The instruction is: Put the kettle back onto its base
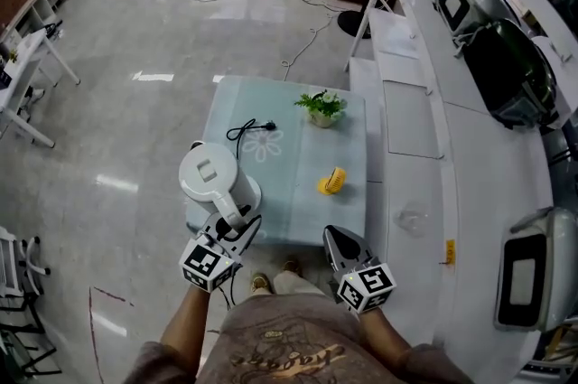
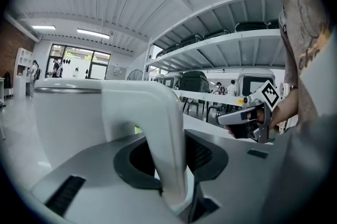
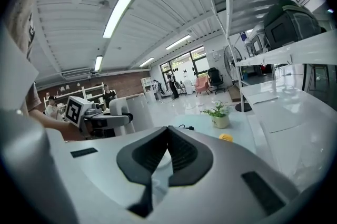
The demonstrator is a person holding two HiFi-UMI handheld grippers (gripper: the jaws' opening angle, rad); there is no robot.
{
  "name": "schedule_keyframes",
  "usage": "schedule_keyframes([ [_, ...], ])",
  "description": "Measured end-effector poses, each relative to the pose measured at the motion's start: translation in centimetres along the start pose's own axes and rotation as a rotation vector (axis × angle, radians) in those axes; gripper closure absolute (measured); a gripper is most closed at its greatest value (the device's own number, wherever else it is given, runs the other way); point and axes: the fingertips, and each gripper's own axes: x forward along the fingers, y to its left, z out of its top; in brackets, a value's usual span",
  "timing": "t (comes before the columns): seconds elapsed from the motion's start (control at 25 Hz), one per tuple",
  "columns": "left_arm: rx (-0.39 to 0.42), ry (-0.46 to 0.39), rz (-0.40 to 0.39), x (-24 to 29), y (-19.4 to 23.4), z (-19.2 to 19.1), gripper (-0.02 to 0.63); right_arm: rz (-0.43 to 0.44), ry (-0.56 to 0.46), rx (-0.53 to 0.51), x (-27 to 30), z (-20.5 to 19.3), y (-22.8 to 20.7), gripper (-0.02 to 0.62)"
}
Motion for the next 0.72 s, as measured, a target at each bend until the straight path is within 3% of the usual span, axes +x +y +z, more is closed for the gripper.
schedule_keyframes([
  [0.72,-0.014,0.063,-0.005,4.7,3.6,-5.9,0.472,-0.053,0.055,-0.003,1.5,-0.6,-2.5,0.603],
])
